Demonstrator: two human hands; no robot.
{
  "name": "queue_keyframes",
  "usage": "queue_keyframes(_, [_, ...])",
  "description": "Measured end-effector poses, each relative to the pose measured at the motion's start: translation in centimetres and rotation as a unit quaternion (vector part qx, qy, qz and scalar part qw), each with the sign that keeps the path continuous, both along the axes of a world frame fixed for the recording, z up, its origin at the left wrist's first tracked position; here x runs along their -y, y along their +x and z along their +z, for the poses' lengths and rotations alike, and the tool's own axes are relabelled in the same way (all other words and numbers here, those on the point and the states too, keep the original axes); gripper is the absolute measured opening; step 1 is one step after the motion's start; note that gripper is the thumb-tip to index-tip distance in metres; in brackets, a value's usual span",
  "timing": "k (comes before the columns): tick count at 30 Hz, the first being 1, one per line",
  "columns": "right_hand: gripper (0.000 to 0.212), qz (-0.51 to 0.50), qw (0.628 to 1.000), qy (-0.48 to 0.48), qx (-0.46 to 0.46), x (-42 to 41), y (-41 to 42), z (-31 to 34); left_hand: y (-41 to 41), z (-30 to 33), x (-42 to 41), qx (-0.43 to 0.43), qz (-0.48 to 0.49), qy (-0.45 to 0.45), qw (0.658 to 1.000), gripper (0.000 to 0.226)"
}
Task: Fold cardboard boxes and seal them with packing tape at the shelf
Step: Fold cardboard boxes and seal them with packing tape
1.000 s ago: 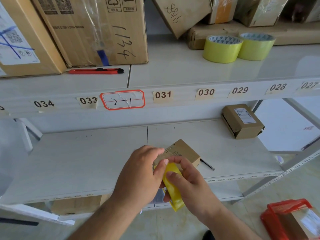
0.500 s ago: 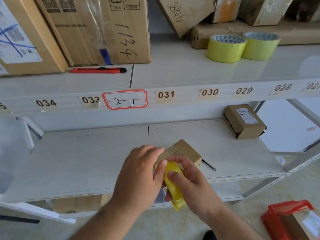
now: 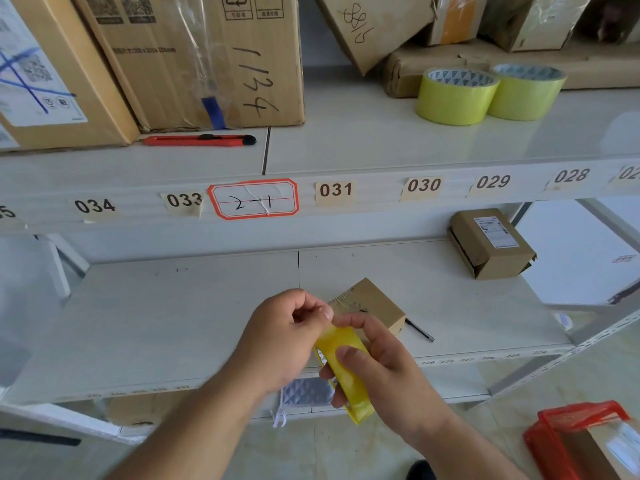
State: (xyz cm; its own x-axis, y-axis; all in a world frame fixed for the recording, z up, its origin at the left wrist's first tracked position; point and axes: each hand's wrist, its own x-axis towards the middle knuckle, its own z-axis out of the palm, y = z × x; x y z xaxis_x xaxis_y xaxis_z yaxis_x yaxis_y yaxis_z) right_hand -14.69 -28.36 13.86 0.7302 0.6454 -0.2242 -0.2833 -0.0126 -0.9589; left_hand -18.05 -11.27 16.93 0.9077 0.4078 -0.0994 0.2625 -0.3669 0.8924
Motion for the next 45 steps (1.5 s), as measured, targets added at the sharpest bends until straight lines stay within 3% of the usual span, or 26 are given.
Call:
queue_keyframes(5, [0.043, 0.022, 0.999, -0.013, -0.032, 0.1, 0.4, -0.2, 0.6, 0.4, -1.0, -0.055, -0.076, -0.094, 0.991, 0.013])
queue_keyframes(10, [0.029, 0.034, 0.998, 0.004, -0.059, 0.3, 0.9, 0.0, 0.8, 0.5, -2.0, -0.052, -0.139, -0.127, 0.981, 0.024])
queue_keyframes(14, [0.027, 0.016, 0.997, 0.019, -0.075, 0.1, 0.7, -0.2, 0.9, -0.9, -2.3, 0.013, -0.086, 0.115, 0.989, 0.018])
queue_keyframes(17, [0.027, 0.002, 0.996, 0.026, -0.086, 0.2, 0.6, -0.3, 0.0, -0.7, -2.1, 0.122, 0.044, 0.172, 0.977, 0.021])
queue_keyframes(19, [0.027, 0.001, 0.996, 0.024, -0.08, 0.4, 0.7, -0.5, -1.1, -0.1, -1.3, 0.175, 0.027, 0.236, 0.955, 0.011])
queue_keyframes(21, [0.027, 0.004, 0.998, 0.013, -0.064, 0.5, 0.7, -0.7, -2.0, 0.2, -0.1, 0.157, -0.04, 0.274, 0.948, 0.016])
queue_keyframes(28, [0.026, 0.018, 1.0, 0.0, -0.024, 0.3, 0.6, -0.6, -1.3, 0.5, 0.3, -0.011, -0.095, 0.238, 0.967, 0.043])
queue_keyframes(38, [0.026, 0.022, 1.0, -0.004, -0.007, 0.4, 0.6, -0.5, -1.1, 0.1, 0.0, -0.045, -0.096, 0.189, 0.976, 0.026])
queue_keyframes(45, [0.028, 0.029, 0.999, -0.016, 0.007, 0.6, 0.6, -0.9, -0.9, -0.6, -0.2, -0.036, -0.062, 0.065, 0.995, 0.004])
